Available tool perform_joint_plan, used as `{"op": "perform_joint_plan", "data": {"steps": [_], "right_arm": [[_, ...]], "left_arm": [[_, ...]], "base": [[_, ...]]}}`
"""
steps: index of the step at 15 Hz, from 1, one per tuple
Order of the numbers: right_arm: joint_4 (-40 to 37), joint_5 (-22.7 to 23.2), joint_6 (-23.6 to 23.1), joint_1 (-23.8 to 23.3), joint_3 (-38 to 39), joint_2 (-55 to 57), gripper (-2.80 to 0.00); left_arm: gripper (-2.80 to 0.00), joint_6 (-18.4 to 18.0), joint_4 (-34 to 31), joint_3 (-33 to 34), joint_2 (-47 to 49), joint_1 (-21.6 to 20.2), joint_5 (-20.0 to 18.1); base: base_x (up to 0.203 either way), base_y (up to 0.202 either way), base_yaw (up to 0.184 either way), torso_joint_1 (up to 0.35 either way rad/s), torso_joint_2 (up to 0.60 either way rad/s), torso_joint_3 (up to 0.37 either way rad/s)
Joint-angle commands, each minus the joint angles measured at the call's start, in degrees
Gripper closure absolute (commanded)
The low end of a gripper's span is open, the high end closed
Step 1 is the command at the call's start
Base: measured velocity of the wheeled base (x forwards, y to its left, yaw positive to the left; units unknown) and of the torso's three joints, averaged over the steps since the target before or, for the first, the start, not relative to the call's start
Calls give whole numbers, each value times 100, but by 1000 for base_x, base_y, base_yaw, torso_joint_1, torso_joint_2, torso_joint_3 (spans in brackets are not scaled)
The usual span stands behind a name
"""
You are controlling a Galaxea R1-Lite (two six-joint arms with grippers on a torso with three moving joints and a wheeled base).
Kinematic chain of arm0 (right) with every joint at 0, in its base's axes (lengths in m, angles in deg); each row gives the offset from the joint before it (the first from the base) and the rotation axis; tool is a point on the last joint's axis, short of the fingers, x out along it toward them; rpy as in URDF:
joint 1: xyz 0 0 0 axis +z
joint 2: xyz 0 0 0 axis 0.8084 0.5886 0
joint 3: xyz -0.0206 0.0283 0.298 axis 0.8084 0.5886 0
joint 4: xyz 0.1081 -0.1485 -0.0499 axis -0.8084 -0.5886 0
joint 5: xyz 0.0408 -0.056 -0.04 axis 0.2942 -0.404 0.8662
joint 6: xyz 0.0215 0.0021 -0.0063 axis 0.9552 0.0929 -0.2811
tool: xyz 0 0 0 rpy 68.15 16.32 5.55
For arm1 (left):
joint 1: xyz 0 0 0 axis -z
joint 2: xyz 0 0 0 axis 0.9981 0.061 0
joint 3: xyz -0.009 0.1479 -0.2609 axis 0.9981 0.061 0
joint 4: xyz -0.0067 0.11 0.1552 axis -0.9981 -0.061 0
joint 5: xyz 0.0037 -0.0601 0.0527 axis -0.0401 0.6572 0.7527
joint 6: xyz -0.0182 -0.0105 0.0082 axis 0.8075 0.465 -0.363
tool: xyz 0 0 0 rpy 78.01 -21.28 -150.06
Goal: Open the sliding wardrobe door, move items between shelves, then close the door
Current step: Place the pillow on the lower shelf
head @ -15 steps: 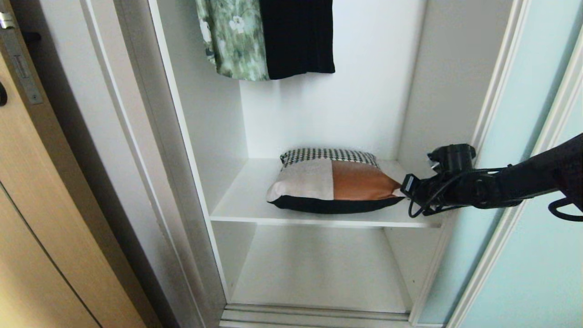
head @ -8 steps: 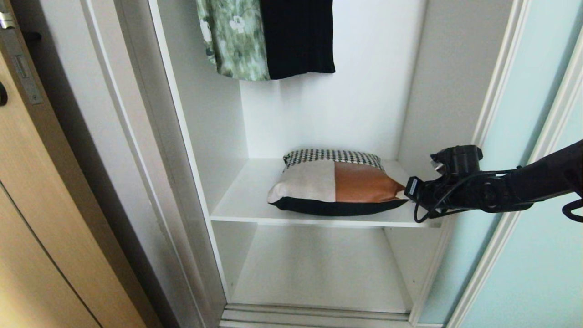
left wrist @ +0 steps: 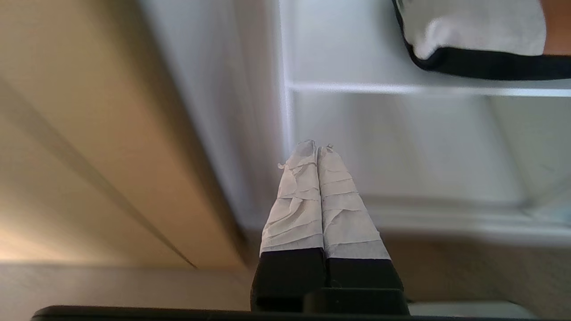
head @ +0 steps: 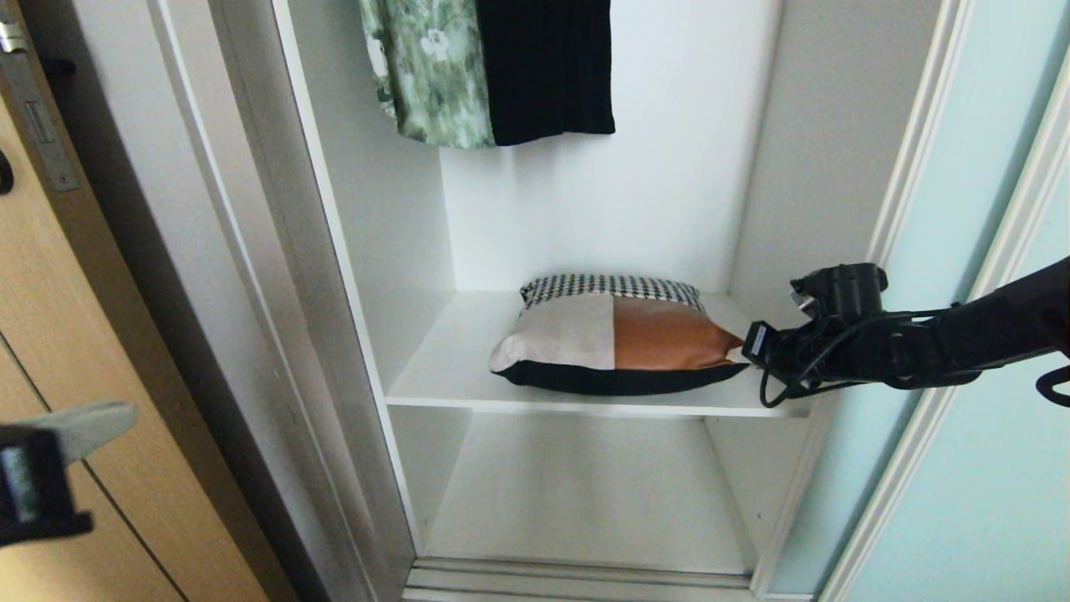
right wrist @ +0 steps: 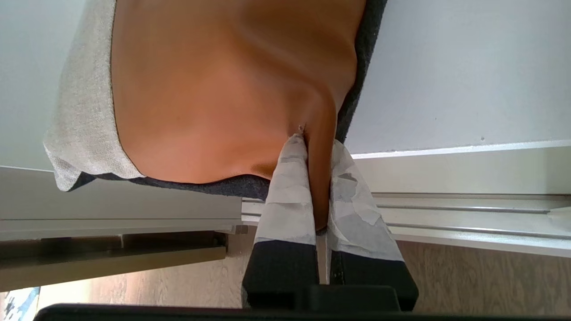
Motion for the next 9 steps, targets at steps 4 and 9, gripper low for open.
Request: {"op": "perform_joint_plan", "data": {"steps": [4, 9], "right_arm": [[688, 6, 8, -15, 292, 12, 0], [868, 15, 6, -95, 369, 73, 0]], "left_arm": [[0, 1026, -83, -3113, 4854, 1073, -247], [-280, 1934, -991, -5710, 6909, 1841, -712]], "base": [[0, 0, 0, 0, 0, 0], [0, 0, 0, 0, 0, 0]]}}
